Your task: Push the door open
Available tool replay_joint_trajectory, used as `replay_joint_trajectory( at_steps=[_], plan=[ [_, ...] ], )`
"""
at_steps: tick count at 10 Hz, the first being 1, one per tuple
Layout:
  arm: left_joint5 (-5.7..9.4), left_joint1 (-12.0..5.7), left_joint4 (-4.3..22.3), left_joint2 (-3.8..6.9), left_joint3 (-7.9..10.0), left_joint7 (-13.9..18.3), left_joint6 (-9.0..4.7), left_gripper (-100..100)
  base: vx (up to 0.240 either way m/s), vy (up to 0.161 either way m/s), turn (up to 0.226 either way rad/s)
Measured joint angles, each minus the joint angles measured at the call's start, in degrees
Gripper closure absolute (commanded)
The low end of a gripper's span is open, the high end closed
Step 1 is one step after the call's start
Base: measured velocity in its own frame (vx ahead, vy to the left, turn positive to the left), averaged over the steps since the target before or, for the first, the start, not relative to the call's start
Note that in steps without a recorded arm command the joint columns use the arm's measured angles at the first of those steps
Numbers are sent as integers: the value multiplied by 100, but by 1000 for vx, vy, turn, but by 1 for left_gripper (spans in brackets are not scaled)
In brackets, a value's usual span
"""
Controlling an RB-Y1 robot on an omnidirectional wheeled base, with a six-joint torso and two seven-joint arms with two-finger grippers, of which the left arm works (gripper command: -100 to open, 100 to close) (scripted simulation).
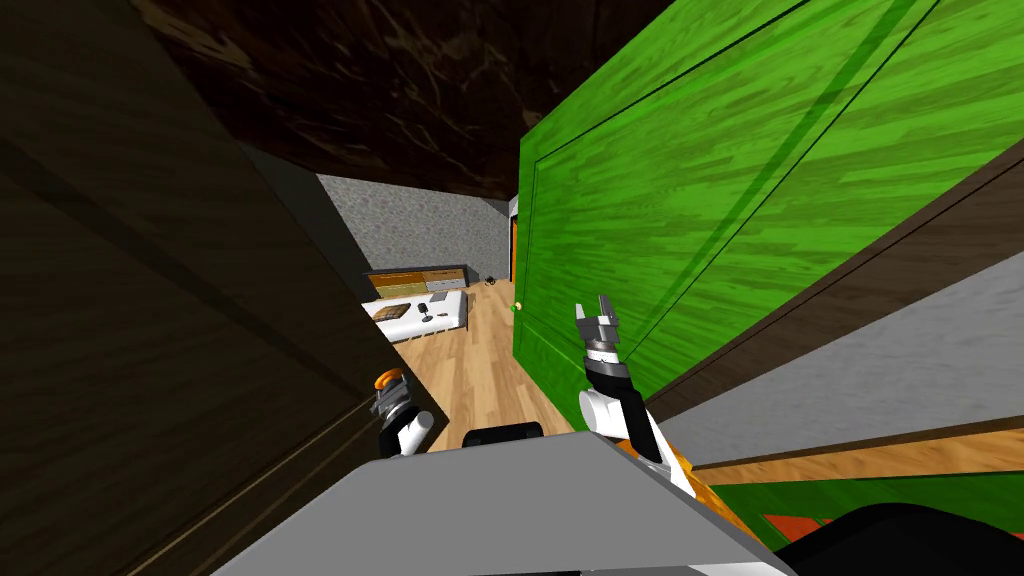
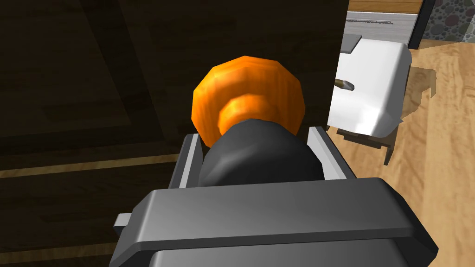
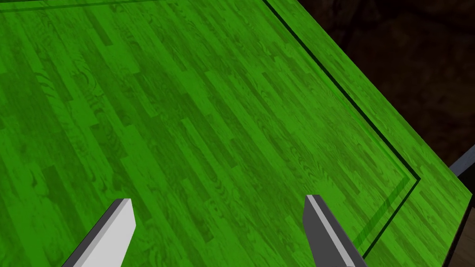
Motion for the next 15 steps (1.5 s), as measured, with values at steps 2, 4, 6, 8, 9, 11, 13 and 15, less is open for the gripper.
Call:
replay_joint_trajectory(
  at_steps=[2,4,6,8,9,11,13,15],
  plan=[
    [-15,80,-99,6,280,-13,51,100,99,62,-115],
    [-18,14,-9,54,590,-26,30,100,79,62,-83],
    [-30,43,-75,34,796,-39,16,100,65,58,-115],
    [-48,17,33,82,1011,-2,-15,100,51,42,-66],
    [-53,34,2,75,1129,-17,-4,100,59,45,-136],
    [-51,62,-100,58,1365,-89,62,100,38,38,-18],
    [-61,-32,135,170,1495,12,-22,100,42,43,-125],
    [-63,9,69,141,1728,-34,26,100,58,63,-66]
  ],
)
